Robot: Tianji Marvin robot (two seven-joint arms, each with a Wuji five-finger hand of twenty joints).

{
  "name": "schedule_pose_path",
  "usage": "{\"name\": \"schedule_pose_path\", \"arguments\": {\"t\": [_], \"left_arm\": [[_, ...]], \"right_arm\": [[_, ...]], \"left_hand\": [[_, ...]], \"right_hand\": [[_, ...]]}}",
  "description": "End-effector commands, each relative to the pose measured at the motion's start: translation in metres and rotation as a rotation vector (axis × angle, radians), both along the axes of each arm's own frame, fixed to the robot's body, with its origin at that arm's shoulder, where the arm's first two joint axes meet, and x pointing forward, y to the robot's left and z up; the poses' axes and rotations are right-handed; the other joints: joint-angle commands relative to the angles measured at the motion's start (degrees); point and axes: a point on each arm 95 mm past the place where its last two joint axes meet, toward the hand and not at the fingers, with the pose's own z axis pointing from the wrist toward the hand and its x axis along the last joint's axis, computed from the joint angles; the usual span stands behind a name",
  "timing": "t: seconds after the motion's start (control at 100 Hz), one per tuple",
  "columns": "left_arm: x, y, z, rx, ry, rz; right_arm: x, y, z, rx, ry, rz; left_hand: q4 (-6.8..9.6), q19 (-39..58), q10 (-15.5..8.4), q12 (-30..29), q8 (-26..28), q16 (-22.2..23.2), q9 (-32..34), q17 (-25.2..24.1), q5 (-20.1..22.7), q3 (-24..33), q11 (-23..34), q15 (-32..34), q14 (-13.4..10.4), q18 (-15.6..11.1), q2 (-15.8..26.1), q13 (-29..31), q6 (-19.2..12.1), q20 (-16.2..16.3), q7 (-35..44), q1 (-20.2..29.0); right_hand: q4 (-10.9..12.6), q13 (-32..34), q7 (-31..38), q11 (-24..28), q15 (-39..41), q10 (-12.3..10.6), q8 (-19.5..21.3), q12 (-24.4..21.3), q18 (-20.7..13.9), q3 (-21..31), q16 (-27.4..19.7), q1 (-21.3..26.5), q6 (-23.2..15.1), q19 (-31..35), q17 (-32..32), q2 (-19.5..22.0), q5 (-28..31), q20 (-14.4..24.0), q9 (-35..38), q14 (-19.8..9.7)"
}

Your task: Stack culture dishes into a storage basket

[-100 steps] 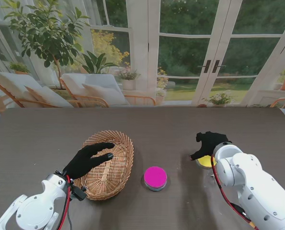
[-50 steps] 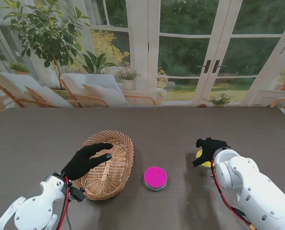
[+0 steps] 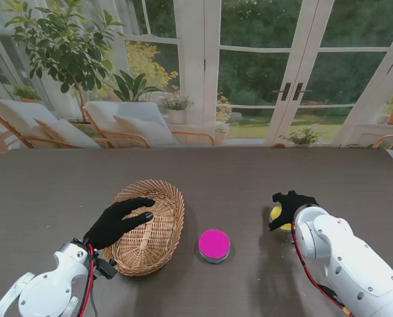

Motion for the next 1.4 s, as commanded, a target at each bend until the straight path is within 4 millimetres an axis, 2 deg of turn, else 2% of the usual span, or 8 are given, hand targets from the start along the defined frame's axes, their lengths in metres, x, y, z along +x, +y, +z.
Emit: {"name": "schedule_pose_path", "arguments": {"t": [0.0, 0.03, 0.06, 0.12, 0.14, 0.18, 1.01, 1.39], "left_arm": [[-0.002, -0.003, 0.001, -0.003, 0.01, -0.016], [-0.002, -0.003, 0.001, -0.003, 0.01, -0.016], [-0.001, -0.003, 0.001, -0.003, 0.011, -0.017], [-0.001, -0.003, 0.001, -0.003, 0.011, -0.018], [-0.001, -0.003, 0.001, -0.003, 0.011, -0.018], [-0.001, -0.003, 0.001, -0.003, 0.011, -0.019], [0.0, -0.003, 0.0, -0.003, 0.021, -0.027], [0.001, -0.003, -0.001, -0.003, 0.026, -0.032]], "right_arm": [[-0.002, -0.003, -0.006, -0.006, 0.02, -0.015], [-0.002, -0.004, -0.006, -0.004, 0.023, -0.02], [-0.002, -0.004, -0.007, -0.004, 0.025, -0.024], [-0.002, -0.005, -0.009, -0.006, 0.028, -0.031], [-0.002, -0.005, -0.009, -0.006, 0.028, -0.034], [-0.002, -0.005, -0.01, -0.006, 0.03, -0.039], [0.006, -0.003, -0.03, -0.007, 0.04, -0.107], [0.001, -0.008, -0.034, 0.019, 0.041, -0.138]], "left_hand": [[0.55, 0.5, 0.0, 0.4, 0.4, 0.4, 1.3, -0.1, 0.8, -1.3, 0.1, 0.3, 0.2, -0.2, 2.4, 1.6, 0.1, 0.3, 0.0, -0.6], [0.54, 0.5, 0.0, 0.4, 0.4, 0.4, 1.4, -0.1, 0.8, -1.4, 0.2, 0.3, 0.1, -0.2, 2.4, 1.7, 0.0, 0.3, 0.0, -0.6], [0.54, 0.5, 0.0, 0.4, 0.4, 0.4, 1.3, -0.1, 0.9, -1.4, 0.1, 0.3, 0.2, -0.2, 2.4, 1.7, 0.1, 0.3, 0.0, -0.6], [0.54, 0.5, 0.0, 0.4, 0.4, 0.4, 1.3, -0.1, 0.9, -1.4, 0.1, 0.3, 0.2, -0.2, 2.4, 1.6, 0.1, 0.3, 0.0, -0.7], [0.54, 0.5, 0.0, 0.4, 0.4, 0.4, 1.3, -0.1, 0.9, -1.4, 0.1, 0.3, 0.2, -0.3, 2.4, 1.7, 0.1, 0.3, 0.1, -0.7], [0.54, 0.5, 0.0, 0.4, 0.5, 0.4, 1.3, -0.1, 1.0, -1.4, 0.1, 0.3, 0.2, -0.3, 2.4, 1.7, 0.1, 0.3, 0.1, -0.7], [0.54, 0.5, -0.1, 0.4, 0.7, 0.4, 1.4, -0.1, 1.6, -1.4, 0.2, 0.3, 0.2, -0.2, 2.5, 1.7, 0.1, 0.3, 0.3, -0.6], [0.53, 0.5, 0.0, 0.4, 0.8, 0.4, 1.3, -0.1, 1.6, -1.3, 0.1, 0.3, 0.2, -0.3, 2.7, 1.6, 0.2, 0.3, 0.2, -0.5]], "right_hand": [[1.6, 1.5, -1.5, 0.4, 0.9, 2.3, 1.1, 0.5, 1.1, 4.8, 1.1, 0.5, -0.4, 2.6, -17.1, -2.4, -1.5, 1.8, -2.6, 0.1], [1.6, 1.2, -1.9, 0.4, 0.8, 2.3, 1.2, 0.5, 1.2, 4.9, 1.0, 0.7, -0.4, 2.5, -17.3, -2.4, -1.6, 1.8, -2.9, 0.1], [1.8, 1.3, -7.3, 0.6, 1.0, 2.3, 6.8, 0.4, 1.1, 4.6, 0.9, 0.8, -0.4, 2.7, -17.2, -2.4, -0.2, 1.6, -3.0, 0.2], [1.7, 1.4, -8.5, 0.7, 1.1, 2.4, 7.7, 0.4, 1.1, 4.6, 0.9, 1.0, -0.1, 2.7, -17.1, -2.4, 0.0, 1.5, -3.3, 0.0], [1.8, 1.4, -13.0, 0.6, 1.0, 2.5, 11.2, 0.3, 1.2, 4.7, 0.8, 1.0, -0.1, 2.8, -17.1, -2.4, 1.4, 1.5, -3.3, 0.0], [1.7, 1.3, -14.5, 0.6, 1.0, 2.6, 12.4, 0.3, 1.1, 4.7, 0.9, 1.0, 0.1, 2.8, -17.1, -2.4, 1.4, 1.5, -3.3, 0.1], [1.2, 2.4, -14.9, 0.5, 1.5, 4.2, 14.1, -0.2, 1.8, 4.1, 0.8, 1.8, 2.4, 3.6, -15.5, -2.3, 0.5, 1.2, -3.3, 0.4], [3.1, 6.6, -14.0, 5.9, 5.2, 4.2, 15.3, 2.7, 2.6, 4.5, 1.7, 10.4, 1.6, 5.3, -11.7, -5.4, 2.6, 0.6, -0.4, -0.5]]}}
